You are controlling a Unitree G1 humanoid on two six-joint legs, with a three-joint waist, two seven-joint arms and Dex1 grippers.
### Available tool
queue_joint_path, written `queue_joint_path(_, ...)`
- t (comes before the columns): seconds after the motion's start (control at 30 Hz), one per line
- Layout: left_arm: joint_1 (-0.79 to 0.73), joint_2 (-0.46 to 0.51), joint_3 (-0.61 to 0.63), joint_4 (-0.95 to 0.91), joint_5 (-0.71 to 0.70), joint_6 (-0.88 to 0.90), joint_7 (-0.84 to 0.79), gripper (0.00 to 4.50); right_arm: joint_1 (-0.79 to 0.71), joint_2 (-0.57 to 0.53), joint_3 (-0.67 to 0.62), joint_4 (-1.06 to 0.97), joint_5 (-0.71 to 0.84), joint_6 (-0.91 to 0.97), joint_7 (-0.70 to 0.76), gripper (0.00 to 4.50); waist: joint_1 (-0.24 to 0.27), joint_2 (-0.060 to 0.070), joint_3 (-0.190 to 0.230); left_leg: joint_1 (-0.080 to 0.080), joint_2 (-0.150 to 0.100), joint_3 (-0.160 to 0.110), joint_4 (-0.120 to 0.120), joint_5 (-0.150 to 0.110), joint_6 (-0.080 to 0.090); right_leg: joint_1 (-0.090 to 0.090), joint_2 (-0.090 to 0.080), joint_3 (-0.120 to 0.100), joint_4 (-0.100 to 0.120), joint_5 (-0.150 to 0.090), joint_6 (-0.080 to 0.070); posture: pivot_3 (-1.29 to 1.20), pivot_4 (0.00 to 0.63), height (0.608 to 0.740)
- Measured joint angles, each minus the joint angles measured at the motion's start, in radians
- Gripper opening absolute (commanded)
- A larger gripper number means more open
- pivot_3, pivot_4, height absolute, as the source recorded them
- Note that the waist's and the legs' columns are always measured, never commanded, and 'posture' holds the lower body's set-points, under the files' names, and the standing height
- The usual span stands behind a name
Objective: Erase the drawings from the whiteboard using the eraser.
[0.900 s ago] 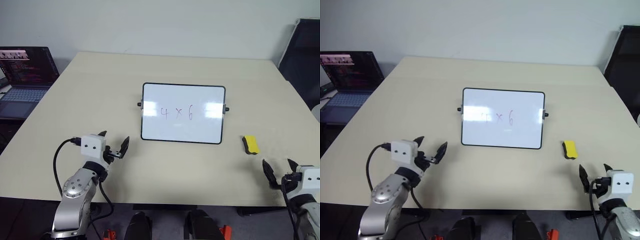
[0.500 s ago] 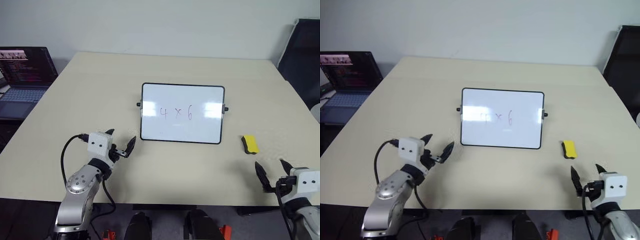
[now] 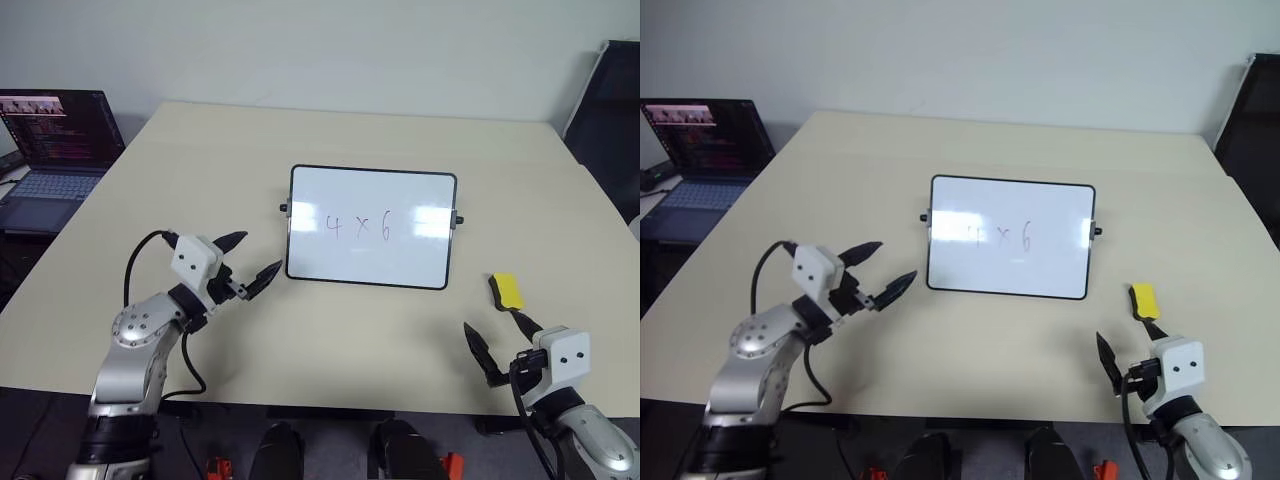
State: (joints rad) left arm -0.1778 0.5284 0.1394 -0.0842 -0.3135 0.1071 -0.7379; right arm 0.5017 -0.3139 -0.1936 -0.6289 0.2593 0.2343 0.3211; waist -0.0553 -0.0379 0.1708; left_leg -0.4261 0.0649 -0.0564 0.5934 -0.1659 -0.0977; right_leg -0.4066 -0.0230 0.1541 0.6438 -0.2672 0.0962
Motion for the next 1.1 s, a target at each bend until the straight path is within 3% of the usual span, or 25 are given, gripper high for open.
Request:
queue_joint_path(0.27, -0.079, -0.015, -0.059, 0.024, 0.000, -0.001, -0.042, 4.50, 0.018, 0.019, 0.001, -0.021, -0.018, -0.014, -0.023, 4.46, -0.001, 0.000, 0.000, 0.000, 0.000, -0.002, 0.000, 0.000, 0.000, 0.003, 0.000, -0.002, 0.001, 0.000, 0.000, 0.00, 0.150, 0.740)
queue_joint_path(0.43, -0.118, -0.020, -0.065, 0.034, -0.001, 0.019, -0.055, 4.50, 0.023, 0.042, 0.002, -0.021, -0.045, -0.031, -0.040, 4.46, -0.001, 0.004, 0.002, -0.002, -0.003, -0.031, 0.000, 0.002, 0.000, 0.018, -0.003, -0.034, 0.001, -0.007, -0.006, 0.00, 0.150, 0.740)
queue_joint_path(0.73, -0.270, 0.014, -0.107, 0.053, 0.000, 0.090, -0.134, 4.50, 0.045, 0.054, 0.010, -0.090, -0.033, 0.025, -0.051, 4.46, 0.017, 0.006, 0.003, -0.001, 0.000, -0.025, 0.000, 0.002, 0.000, 0.016, -0.001, -0.029, 0.002, -0.008, -0.008, 0.00, 0.150, 0.740)
queue_joint_path(0.93, -0.406, 0.018, -0.190, 0.069, -0.005, 0.154, -0.252, 4.50, -0.017, 0.001, -0.048, -0.222, 0.061, 0.260, -0.088, 4.46, 0.022, 0.006, 0.003, -0.001, 0.000, -0.025, 0.000, 0.002, 0.000, 0.016, 0.000, -0.029, 0.003, -0.008, -0.007, 0.00, 0.150, 0.740)
queue_joint_path(1.1, -0.473, 0.015, -0.272, 0.086, -0.041, 0.151, -0.425, 4.50, -0.147, -0.106, -0.109, -0.250, 0.107, 0.520, -0.123, 4.46, 0.021, 0.006, 0.003, -0.001, 0.000, -0.025, 0.000, 0.002, 0.000, 0.016, 0.000, -0.029, 0.003, -0.008, -0.007, 0.00, 0.150, 0.740)
